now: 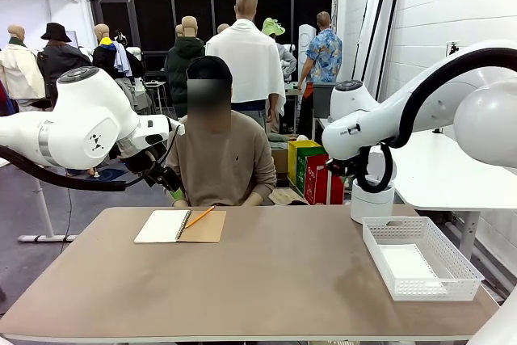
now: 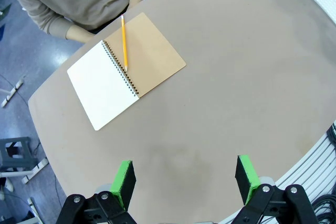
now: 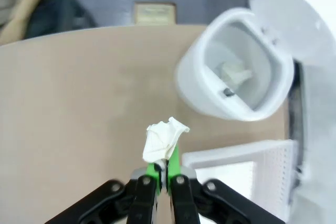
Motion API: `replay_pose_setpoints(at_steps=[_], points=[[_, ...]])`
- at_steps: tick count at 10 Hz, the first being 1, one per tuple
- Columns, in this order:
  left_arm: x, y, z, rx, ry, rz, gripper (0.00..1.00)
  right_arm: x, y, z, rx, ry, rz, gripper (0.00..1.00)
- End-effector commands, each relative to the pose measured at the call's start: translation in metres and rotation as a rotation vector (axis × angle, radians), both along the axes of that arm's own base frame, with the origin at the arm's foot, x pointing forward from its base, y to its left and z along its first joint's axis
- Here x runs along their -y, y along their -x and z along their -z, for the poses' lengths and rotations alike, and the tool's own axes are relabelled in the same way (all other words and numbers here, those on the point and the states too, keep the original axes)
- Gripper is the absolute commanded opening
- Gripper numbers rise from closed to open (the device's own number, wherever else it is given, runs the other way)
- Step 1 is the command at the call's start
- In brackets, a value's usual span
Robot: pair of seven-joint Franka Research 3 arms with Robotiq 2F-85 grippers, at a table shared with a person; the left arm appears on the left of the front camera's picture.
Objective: Sort the paper based on its condition.
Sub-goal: If a person hands you a paper, place it in the Organizing basket , and if it's crumpled, put it in the Trash can.
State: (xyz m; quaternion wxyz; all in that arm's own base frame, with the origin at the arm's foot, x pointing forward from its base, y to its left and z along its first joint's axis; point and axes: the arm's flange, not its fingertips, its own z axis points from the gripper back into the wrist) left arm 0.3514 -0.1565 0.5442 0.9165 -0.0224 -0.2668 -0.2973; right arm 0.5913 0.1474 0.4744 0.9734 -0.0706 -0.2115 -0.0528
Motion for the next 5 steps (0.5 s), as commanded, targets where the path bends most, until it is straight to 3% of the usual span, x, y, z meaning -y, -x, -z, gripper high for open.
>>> replay_pose_setpoints(at_steps=[1, 5], points=[[-0.002, -0.001, 0.000, 0.002, -0.007, 0.002, 1.00, 0.002, -0.023, 0.007, 0.049, 0.062, 0.208, 0.00], [-0.002, -0.001, 0.000, 0.002, -0.007, 0.002, 1.00, 0.024, -0.049, 0.014, 0.048, 0.063, 0.346, 0.00]])
